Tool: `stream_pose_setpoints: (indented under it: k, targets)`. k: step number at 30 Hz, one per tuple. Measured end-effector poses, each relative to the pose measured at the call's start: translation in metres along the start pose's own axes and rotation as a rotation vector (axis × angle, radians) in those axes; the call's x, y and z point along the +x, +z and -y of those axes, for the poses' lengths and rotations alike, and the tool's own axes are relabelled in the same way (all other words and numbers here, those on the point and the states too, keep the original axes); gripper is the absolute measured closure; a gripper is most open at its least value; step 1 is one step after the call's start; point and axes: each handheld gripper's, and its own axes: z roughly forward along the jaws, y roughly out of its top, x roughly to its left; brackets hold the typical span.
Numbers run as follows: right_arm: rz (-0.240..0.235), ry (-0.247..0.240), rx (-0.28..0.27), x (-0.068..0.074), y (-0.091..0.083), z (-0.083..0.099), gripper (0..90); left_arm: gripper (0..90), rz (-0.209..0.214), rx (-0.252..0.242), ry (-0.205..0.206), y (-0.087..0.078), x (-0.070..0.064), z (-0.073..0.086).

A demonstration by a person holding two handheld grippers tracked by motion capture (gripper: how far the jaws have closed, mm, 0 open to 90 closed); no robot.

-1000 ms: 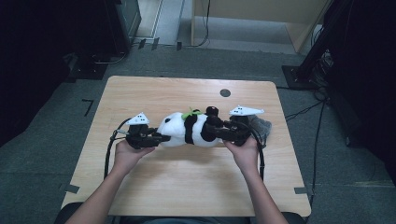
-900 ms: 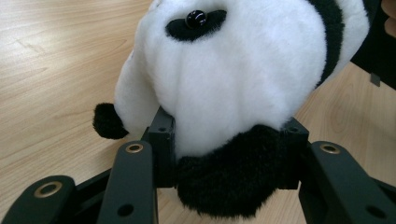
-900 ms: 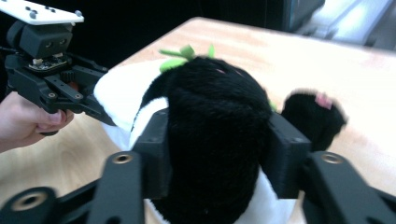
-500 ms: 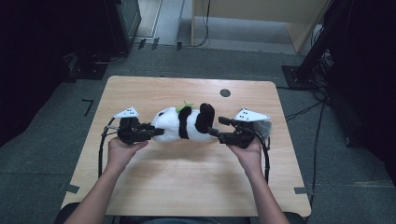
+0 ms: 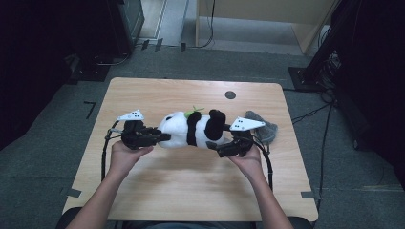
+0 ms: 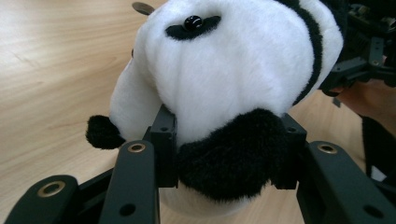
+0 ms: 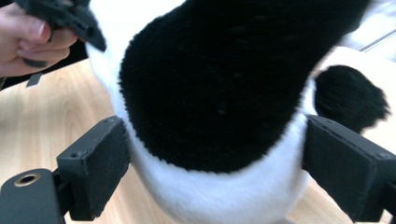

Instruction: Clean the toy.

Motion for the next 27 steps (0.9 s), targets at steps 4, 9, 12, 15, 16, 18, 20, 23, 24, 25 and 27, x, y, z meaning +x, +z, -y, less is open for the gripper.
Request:
stream_pose_setpoints:
  k: [4,9,12,15,16,18,20,23,24,25,27]
  targets:
    - [0.014,-0.011,0.020,0.004,0.002,0.000,8.2,55.1,0.010,-0.012,-0.012,0.004,-0.003,0.001]
    - [0.097,-0.070,0.065,0.013,0.006,-0.001,14.7,54.4,-0.003,-0.008,0.011,0.008,-0.009,0.001]
    - [0.105,-0.088,0.056,0.015,0.001,-0.001,30.8,50.6,-0.008,-0.012,0.013,0.007,-0.009,0.001]
    - [0.124,-0.101,0.037,0.020,-0.005,-0.006,41.6,41.5,-0.037,-0.018,0.064,0.007,-0.013,0.001]
    - [0.123,-0.097,0.040,0.020,-0.006,-0.008,44.2,38.0,-0.040,-0.015,0.087,0.007,-0.014,0.001]
    - [0.116,-0.074,0.043,0.017,-0.009,-0.009,46.6,30.8,-0.012,-0.014,0.103,0.008,-0.011,0.002]
    - [0.106,-0.052,0.033,0.014,-0.012,-0.010,47.7,25.9,0.005,-0.024,0.130,0.006,-0.007,0.004]
    - [0.103,-0.025,0.034,0.009,-0.015,-0.013,48.2,24.5,-0.015,-0.063,0.200,0.001,-0.006,0.006]
    - [0.102,-0.014,0.033,0.008,-0.016,-0.013,48.8,24.6,-0.020,-0.072,0.221,-0.001,-0.006,0.008]
    - [0.096,0.003,0.038,0.006,-0.016,-0.014,49.1,24.6,-0.018,-0.073,0.225,-0.002,-0.007,0.008]
    - [0.087,0.027,0.049,0.003,-0.018,-0.015,49.3,24.9,-0.006,-0.056,0.225,-0.002,-0.006,0.010]
